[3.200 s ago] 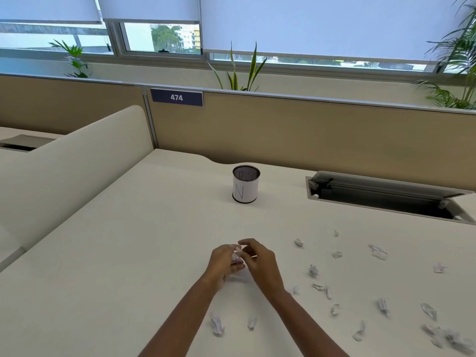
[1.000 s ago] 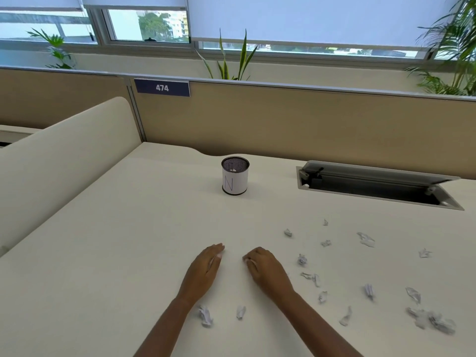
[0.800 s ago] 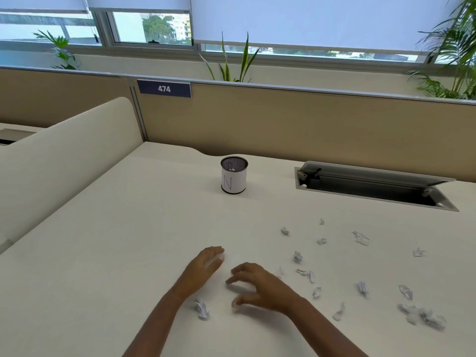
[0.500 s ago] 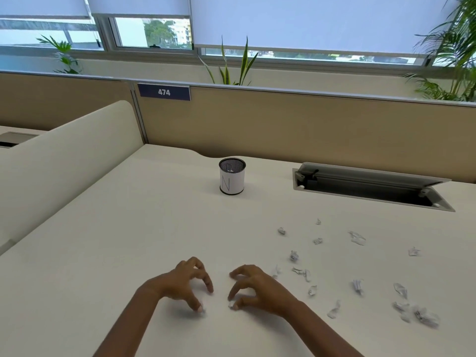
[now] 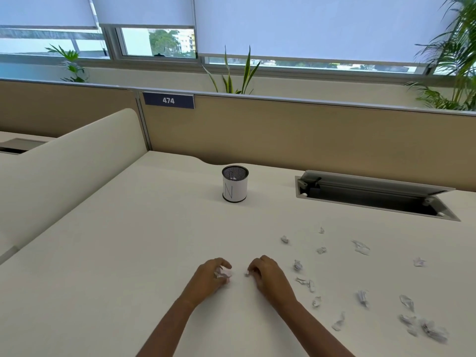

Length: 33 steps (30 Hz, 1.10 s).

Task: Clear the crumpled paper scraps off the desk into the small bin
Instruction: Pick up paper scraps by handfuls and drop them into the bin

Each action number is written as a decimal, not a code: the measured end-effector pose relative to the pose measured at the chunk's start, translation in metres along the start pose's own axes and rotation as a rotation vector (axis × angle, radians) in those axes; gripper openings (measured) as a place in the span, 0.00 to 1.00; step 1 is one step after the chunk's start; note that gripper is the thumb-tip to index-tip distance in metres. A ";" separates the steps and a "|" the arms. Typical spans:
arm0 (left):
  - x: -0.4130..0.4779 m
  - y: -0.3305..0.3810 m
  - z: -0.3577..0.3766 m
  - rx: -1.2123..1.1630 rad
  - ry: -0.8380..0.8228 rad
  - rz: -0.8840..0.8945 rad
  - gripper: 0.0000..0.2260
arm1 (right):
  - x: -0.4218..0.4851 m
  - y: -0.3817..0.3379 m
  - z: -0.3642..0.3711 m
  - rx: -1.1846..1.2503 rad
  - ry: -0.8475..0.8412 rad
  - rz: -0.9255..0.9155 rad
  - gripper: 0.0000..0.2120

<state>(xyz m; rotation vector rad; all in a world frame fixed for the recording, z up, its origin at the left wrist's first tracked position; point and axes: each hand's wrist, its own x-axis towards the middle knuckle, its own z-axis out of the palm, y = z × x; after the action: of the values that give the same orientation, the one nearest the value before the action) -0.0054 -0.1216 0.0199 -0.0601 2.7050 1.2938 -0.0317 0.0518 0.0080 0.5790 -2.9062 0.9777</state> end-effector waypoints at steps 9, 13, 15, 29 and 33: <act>0.023 0.015 0.014 -0.060 0.012 0.009 0.26 | 0.008 -0.015 0.009 0.052 -0.054 0.071 0.18; 0.024 0.000 0.018 0.006 0.090 0.000 0.29 | 0.006 -0.022 0.017 -0.108 -0.109 -0.007 0.20; 0.021 -0.013 0.021 0.141 0.190 0.030 0.26 | 0.004 -0.024 0.021 -0.176 -0.086 -0.062 0.16; 0.038 -0.025 0.021 0.717 0.146 0.080 0.22 | 0.062 -0.002 0.001 -0.027 0.131 0.105 0.14; 0.053 -0.024 0.017 0.714 0.152 0.061 0.22 | 0.093 -0.006 -0.010 -0.008 0.190 0.080 0.16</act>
<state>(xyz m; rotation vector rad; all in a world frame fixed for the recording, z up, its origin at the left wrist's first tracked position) -0.0540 -0.1218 -0.0173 0.0033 3.1413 0.2793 -0.1176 0.0216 0.0323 0.3501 -2.7817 0.9706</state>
